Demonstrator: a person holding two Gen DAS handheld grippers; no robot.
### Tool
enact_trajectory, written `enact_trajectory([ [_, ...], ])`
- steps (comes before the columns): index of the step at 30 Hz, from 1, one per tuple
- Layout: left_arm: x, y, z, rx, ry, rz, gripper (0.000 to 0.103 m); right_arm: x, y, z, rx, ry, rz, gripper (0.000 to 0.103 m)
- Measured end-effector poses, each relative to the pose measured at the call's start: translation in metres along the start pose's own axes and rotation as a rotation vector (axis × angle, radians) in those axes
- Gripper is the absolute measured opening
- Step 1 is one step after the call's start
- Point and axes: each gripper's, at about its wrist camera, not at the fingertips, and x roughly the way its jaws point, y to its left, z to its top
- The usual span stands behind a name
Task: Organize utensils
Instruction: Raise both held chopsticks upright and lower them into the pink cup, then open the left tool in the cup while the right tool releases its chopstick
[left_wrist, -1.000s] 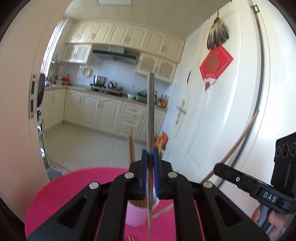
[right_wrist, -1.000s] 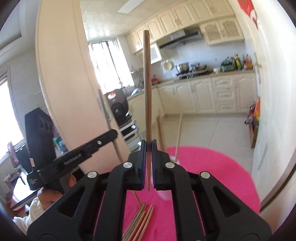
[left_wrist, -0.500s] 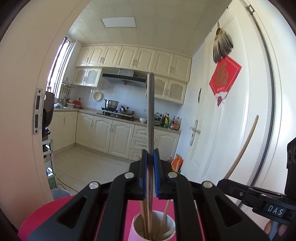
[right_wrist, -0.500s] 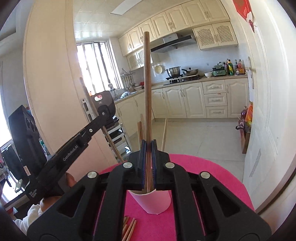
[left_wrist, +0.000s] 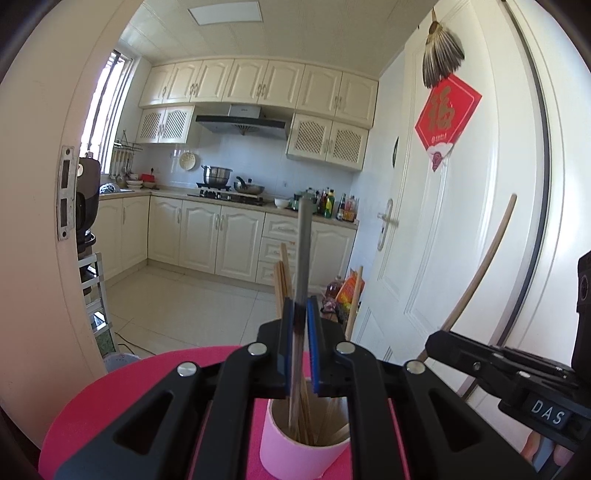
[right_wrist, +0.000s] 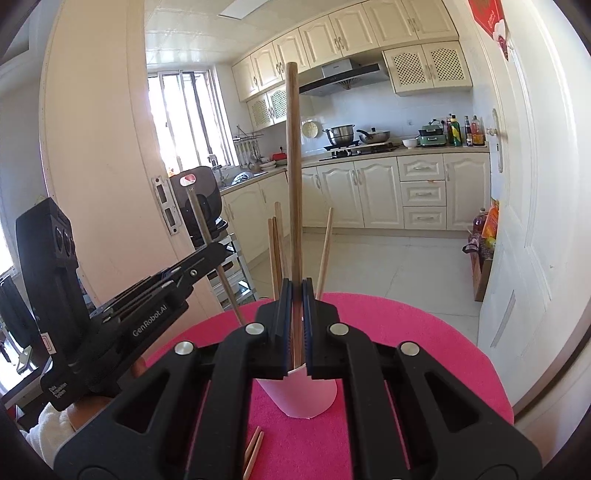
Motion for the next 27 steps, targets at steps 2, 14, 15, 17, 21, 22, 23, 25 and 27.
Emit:
enact_trajectory([
  [2, -0.001, 0.000, -0.003, 0.014, 0.014, 0.006, 0.021, 0.001, 0.001, -0.001, -0.003, 0.005, -0.005, 0.006],
  [14, -0.023, -0.001, -0.005, 0.079, -0.015, 0.062, 0.046, 0.002, 0.008, -0.002, -0.003, -0.019, -0.043, 0.006],
  [15, -0.024, -0.001, -0.005, 0.081, -0.012, 0.062, 0.046, 0.002, 0.009, -0.002, -0.005, -0.016, -0.046, 0.006],
  [17, -0.026, 0.000, -0.005, 0.084, -0.010, 0.065, 0.046, 0.004, 0.011, -0.004, -0.006, -0.013, -0.050, 0.006],
  [21, -0.030, 0.001, -0.005, 0.090, -0.009, 0.067, 0.046, 0.005, 0.017, -0.007, -0.017, -0.010, -0.056, 0.007],
  [22, -0.031, 0.001, -0.005, 0.089, -0.011, 0.068, 0.046, 0.005, 0.018, -0.007, -0.018, -0.014, -0.061, 0.007],
  [23, -0.032, 0.002, -0.005, 0.088, -0.012, 0.069, 0.046, 0.005, 0.019, -0.007, -0.020, -0.013, -0.058, 0.007],
  [25, -0.034, 0.002, -0.005, 0.088, -0.012, 0.071, 0.046, 0.004, 0.021, -0.008, -0.026, -0.015, -0.064, 0.007],
  [27, -0.036, 0.003, -0.004, 0.083, -0.012, 0.072, 0.046, 0.002, 0.021, -0.008, -0.027, -0.021, -0.068, 0.007],
])
